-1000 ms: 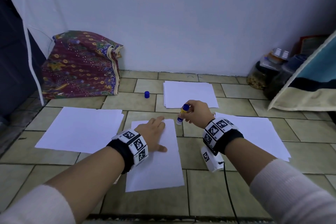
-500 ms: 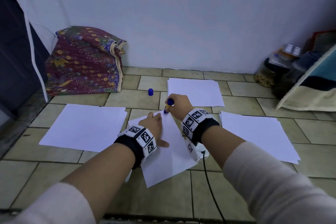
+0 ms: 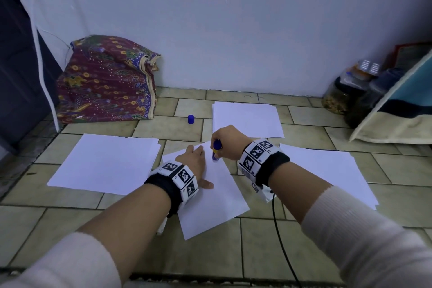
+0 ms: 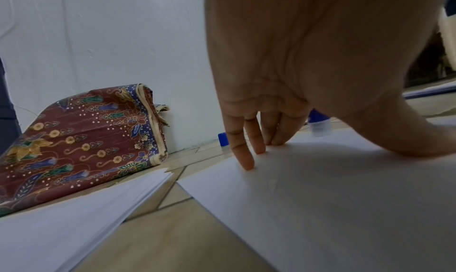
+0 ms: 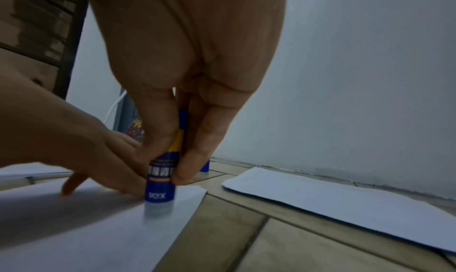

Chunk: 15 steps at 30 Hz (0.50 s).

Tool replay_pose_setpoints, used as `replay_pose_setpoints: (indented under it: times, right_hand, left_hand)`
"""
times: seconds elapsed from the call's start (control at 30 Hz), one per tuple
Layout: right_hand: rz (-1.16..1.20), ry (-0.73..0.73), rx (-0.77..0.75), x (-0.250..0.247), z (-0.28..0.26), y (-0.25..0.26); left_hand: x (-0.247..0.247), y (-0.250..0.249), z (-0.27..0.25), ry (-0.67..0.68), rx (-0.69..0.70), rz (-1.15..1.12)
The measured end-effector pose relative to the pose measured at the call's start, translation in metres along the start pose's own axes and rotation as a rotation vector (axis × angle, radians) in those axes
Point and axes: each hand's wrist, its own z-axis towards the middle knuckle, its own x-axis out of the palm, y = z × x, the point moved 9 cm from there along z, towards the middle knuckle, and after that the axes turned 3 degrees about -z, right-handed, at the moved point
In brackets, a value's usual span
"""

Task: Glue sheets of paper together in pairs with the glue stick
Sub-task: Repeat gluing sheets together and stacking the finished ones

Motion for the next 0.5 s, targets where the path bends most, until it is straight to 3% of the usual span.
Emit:
replay_pose_setpoints:
  times: [0.5]
  right_hand:
    - [0.057, 0.107, -0.114, 0.018, -0.071, -0.006]
  left_hand:
    - [0.0, -0.002, -0.002, -0.032, 0.009, 0.041]
